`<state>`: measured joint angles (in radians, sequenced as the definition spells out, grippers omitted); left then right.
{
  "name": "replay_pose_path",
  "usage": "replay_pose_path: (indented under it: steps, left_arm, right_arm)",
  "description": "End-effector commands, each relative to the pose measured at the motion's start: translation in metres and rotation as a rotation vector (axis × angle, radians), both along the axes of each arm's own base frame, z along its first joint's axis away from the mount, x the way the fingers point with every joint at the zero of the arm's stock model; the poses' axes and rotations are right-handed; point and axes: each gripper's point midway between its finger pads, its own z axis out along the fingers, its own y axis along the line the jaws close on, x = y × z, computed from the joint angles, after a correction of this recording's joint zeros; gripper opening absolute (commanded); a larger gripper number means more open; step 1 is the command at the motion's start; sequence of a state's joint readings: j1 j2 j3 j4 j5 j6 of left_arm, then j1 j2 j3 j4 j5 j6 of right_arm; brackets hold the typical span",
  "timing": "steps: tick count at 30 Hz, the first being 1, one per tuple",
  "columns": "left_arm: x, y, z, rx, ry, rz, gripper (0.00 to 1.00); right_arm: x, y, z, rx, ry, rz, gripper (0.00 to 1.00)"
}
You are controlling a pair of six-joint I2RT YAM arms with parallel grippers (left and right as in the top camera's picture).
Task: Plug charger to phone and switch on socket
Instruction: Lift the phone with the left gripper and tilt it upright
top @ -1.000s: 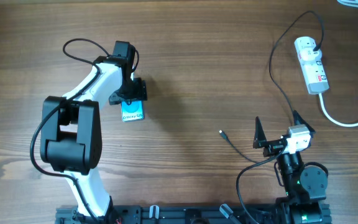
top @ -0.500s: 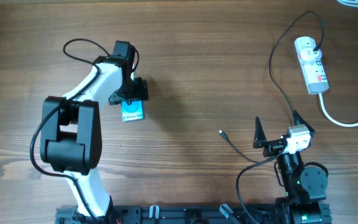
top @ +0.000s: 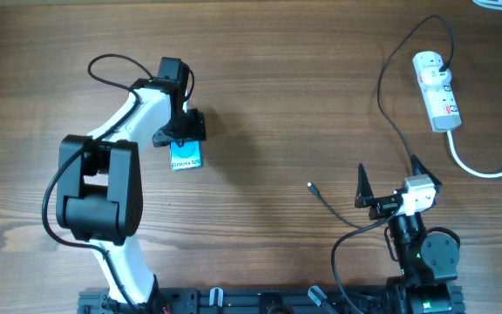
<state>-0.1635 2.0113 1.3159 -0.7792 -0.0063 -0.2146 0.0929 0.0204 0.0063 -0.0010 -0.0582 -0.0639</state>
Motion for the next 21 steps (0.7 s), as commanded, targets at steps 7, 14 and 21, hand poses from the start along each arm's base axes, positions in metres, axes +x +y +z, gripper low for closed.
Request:
replay_pose_path:
  steps: [7, 14, 21]
  left_arm:
    - [-0.0198, -0.0108, -0.0258, -0.063, 0.091, -0.004, 0.76]
    - [-0.0202, -0.0109, -0.0259, -0.062, 0.092, -0.005, 0.85]
    - [-0.0231, -0.0107, -0.0259, -0.060, 0.104, -0.004, 0.76]
  right_arm:
    - [0.0004, -0.0038, 0.0008, 0.012, -0.003, -0.020, 1.00]
    - [0.0004, -0.0038, 0.0008, 0.012, -0.002, -0.020, 1.00]
    - [0.0004, -0.0038, 0.0008, 0.012, -0.002, -0.020, 1.00]
